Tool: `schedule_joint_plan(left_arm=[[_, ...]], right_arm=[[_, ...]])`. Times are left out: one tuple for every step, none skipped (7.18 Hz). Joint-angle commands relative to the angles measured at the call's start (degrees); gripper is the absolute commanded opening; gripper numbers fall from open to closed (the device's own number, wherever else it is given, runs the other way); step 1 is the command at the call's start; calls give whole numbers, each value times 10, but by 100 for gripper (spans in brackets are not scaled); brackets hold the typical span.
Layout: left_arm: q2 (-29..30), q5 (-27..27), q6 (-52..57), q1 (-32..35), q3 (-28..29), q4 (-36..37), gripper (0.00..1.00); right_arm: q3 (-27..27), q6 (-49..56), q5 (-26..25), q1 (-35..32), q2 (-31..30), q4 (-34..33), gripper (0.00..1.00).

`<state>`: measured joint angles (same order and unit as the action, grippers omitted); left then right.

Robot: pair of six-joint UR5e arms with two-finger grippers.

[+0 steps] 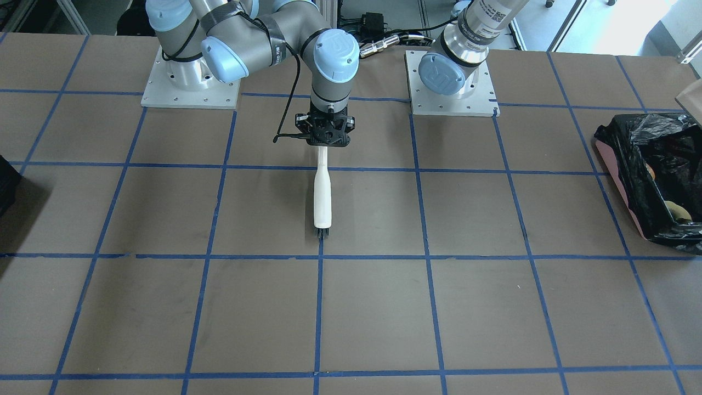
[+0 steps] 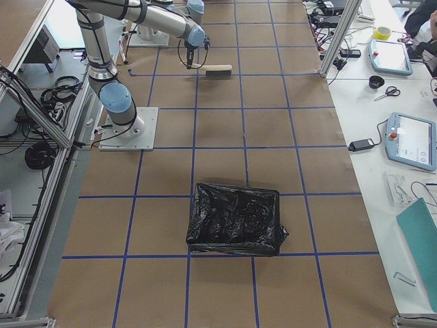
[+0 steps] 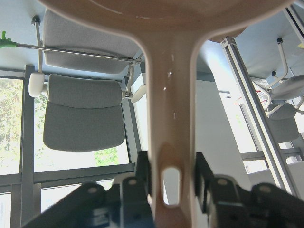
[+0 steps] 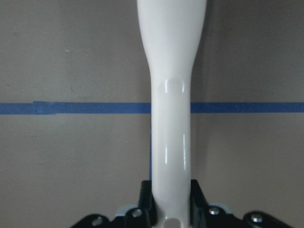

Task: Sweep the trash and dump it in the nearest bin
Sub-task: 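Tilt the dustpan over the bin with the left gripper to dump the trash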

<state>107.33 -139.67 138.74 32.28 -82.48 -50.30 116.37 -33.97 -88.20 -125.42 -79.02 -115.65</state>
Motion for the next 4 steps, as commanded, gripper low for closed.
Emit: schedule_joint_plan(left_arm=[[-4,-9,14,20,-1,27,0],[-3,-9,40,42,-1,62,0],[0,-23,71,51,-5,104,0],[-1,-24,87,51,-8,115,0]], right_arm=[[0,7,-2,0,1,-1,19],[1,3,-1,0,4,-2,42],[0,1,0,0,10,-3,57],[0,1,0,0,11,-3,71]])
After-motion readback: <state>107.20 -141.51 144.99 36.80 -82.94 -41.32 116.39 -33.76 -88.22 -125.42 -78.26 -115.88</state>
